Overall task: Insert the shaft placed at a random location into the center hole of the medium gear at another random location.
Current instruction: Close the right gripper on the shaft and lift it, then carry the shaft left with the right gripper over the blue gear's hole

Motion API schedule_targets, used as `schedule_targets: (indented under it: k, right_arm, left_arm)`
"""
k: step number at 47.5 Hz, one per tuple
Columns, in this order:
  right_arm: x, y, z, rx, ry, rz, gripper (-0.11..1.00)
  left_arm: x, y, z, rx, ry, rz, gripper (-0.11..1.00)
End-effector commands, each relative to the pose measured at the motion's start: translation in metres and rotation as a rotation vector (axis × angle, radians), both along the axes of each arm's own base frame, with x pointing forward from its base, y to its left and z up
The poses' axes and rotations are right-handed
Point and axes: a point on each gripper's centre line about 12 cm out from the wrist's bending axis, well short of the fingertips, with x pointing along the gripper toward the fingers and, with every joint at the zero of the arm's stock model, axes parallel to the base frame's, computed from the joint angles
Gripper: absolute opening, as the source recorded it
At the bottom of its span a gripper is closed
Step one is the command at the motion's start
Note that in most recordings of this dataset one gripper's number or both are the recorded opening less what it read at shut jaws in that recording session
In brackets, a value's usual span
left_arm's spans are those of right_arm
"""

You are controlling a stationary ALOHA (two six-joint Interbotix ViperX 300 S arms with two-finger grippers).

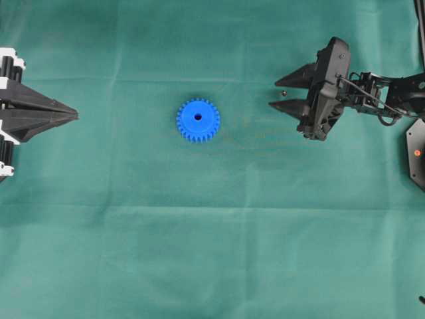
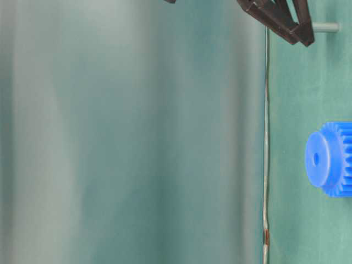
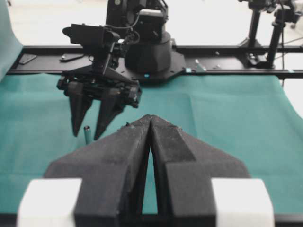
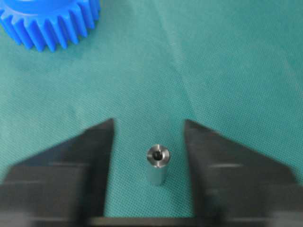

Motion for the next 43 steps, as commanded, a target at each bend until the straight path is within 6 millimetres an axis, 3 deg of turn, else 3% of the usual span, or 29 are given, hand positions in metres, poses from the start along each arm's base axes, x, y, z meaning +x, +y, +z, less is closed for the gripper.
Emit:
schedule_targets:
  k: [1,5,7,17,34,43]
  right_arm:
    - [0.005,-0.003,0.008,-0.013,-0.035,-0.004,0.36]
    - [0.005,-0.003,0.008,-0.014,-0.033,-0.004,0.15]
    - [0.005,-0.003,0.008,-0.014,-0.033,-0.004,0.11]
    - [0.008,-0.004,0.012,-0.019,-0.052,-0.004,0.11]
    - [0.013,-0.005,0.068,-0.030,-0.085,-0.002,0.11]
    - [0.011,-0.005,0.075,-0.028,-0.078,-0.002,0.11]
  left_arm:
    - [0.003,0.000,0.007,0.001,-0.015,-0.002,0.00]
    - [0.003,0.000,0.007,0.001,-0.015,-0.001,0.00]
    - [0.003,0.000,0.007,0.001,-0.015,-0.002,0.00]
    - [0.003,0.000,0.008,0.001,-0.017,-0.001,0.00]
    - [0.003,0.000,0.007,-0.002,-0.015,-0.001,0.00]
    - [0.003,0.000,0.007,-0.002,-0.015,-0.001,0.00]
